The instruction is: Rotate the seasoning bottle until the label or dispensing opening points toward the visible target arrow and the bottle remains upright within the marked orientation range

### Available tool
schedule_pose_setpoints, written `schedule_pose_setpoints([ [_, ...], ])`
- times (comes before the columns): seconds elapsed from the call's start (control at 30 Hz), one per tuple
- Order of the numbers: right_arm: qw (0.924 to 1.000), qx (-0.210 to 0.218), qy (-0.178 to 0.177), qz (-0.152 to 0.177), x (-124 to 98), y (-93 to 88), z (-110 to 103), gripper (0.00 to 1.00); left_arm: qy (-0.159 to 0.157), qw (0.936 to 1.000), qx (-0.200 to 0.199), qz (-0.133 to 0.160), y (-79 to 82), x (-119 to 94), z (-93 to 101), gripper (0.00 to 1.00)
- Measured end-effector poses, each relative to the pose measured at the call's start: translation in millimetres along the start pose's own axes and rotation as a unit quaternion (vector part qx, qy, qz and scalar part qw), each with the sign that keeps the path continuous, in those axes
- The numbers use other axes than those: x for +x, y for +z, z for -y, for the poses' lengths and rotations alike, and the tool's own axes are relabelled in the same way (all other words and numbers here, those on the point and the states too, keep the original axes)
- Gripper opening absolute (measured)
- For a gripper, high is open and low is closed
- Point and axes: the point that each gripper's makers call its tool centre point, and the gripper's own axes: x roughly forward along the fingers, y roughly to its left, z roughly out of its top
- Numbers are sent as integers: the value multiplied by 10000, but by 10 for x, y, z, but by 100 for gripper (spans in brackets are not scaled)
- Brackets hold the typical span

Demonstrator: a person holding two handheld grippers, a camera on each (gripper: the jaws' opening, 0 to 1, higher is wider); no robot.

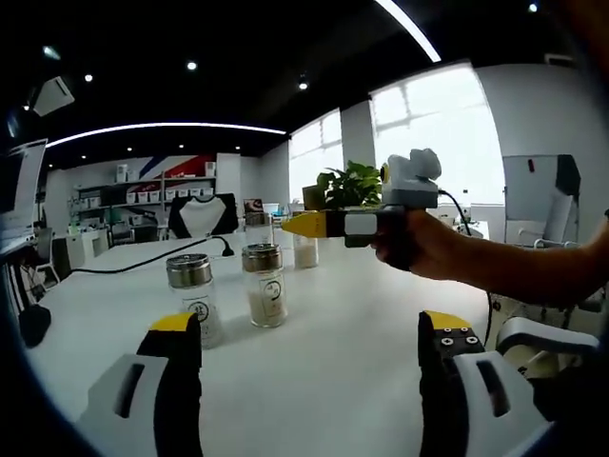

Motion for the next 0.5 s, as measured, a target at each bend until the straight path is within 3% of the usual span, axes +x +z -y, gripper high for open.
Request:
schedule_pose_setpoints([
  [0.13,9996,-229,-160,-95,32,6,107,74,90,9999,48,28,15,-26,-49,100],
  [0.27,9991,-148,-381,-130,99,42,256,77,85,9999,100,-29,11,-39,-74,100],
  [0.5,9988,-267,-346,-236,253,40,282,75,-4,10000,56,-32,1,-55,-91,99],
])
